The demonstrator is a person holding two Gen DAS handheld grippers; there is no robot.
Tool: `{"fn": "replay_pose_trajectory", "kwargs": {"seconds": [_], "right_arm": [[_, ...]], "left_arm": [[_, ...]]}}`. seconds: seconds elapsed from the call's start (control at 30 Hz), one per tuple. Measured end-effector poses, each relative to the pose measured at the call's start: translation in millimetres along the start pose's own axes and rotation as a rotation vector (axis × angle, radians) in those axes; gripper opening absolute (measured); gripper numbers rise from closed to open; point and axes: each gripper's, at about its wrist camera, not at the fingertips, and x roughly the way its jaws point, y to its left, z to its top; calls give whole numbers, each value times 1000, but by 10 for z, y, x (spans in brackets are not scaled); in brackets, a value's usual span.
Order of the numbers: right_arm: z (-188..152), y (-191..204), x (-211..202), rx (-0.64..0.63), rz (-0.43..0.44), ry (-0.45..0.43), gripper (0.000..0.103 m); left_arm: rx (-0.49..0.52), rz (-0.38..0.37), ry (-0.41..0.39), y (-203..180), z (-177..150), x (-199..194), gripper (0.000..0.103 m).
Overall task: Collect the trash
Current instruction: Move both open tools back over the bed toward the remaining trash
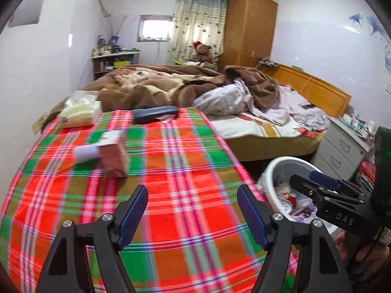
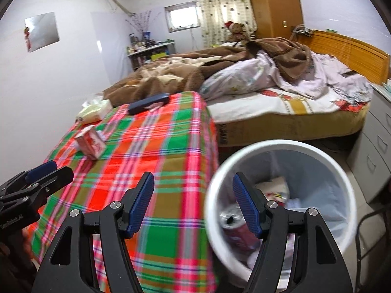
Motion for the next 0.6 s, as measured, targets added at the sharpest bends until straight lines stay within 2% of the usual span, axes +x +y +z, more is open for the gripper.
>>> {"fn": "replay_pose_trajectory", "kwargs": {"seconds": [0.33, 0.6], "right_arm": [[39, 523, 223, -74, 90, 28, 68], [104, 857, 466, -104, 147, 51, 68]], "left_arm": [[-89, 118, -17, 792, -9, -122, 75], [-137, 202, -25, 1324, 49, -69, 75]]}}
